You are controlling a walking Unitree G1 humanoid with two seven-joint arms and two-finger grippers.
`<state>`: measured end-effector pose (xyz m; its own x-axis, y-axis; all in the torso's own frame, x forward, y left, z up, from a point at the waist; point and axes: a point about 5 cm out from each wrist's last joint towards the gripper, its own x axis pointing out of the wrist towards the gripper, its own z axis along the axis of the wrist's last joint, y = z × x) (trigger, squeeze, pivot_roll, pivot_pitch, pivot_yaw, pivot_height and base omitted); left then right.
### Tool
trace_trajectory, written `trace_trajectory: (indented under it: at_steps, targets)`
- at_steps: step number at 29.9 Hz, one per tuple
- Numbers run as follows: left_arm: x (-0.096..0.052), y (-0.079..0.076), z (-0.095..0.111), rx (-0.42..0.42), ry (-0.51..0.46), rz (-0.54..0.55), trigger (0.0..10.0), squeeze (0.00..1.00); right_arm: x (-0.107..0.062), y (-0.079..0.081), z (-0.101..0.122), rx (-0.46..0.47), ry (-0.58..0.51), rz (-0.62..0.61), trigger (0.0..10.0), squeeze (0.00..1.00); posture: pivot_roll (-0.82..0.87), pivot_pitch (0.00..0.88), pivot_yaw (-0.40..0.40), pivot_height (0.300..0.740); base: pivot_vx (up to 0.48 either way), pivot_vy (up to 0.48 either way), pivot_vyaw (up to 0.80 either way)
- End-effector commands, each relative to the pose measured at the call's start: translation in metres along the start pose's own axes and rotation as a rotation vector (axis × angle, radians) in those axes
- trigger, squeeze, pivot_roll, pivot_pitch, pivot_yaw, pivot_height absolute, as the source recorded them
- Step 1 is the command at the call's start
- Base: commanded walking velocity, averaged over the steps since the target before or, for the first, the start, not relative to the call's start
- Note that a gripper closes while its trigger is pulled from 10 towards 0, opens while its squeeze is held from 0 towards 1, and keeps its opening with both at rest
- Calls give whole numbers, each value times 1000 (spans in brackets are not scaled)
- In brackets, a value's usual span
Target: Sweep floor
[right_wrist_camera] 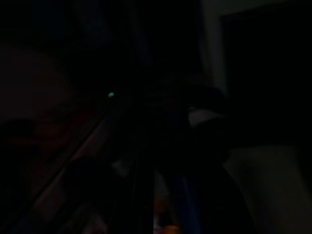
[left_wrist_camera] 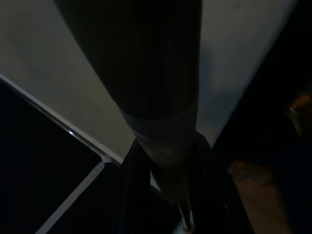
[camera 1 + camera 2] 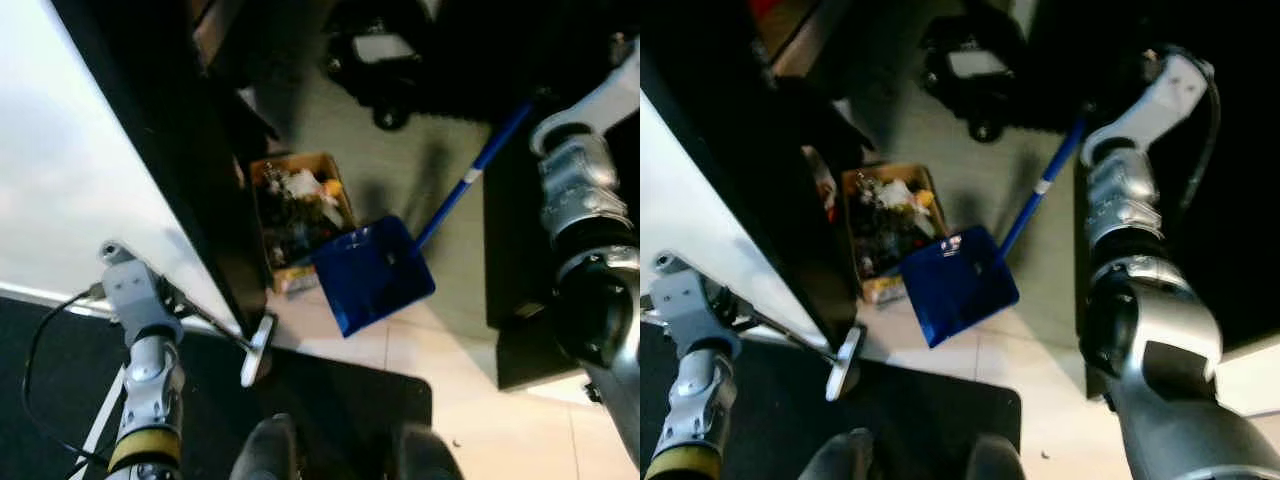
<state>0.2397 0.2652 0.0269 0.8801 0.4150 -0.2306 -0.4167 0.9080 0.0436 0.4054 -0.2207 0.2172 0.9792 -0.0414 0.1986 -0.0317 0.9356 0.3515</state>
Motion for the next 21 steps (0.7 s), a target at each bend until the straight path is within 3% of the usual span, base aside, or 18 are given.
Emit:
trace_trajectory:
  at_steps: [1,12,21]
  targets:
    - [-4,2,-8,31,29,9,10000,0,1,-6,11,11,-47,-16,10000,0,72,56,-66,740,480,0,788]
    - [-7,1,-12,36,37,7,10000,0,1,-7,13,-14,-61,-20,10000,0,69,56,-73,740,480,0,772]
    - [-9,0,-15,33,44,6,10000,0,2,-11,22,-39,-75,-32,10000,0,62,57,-78,740,480,0,0]
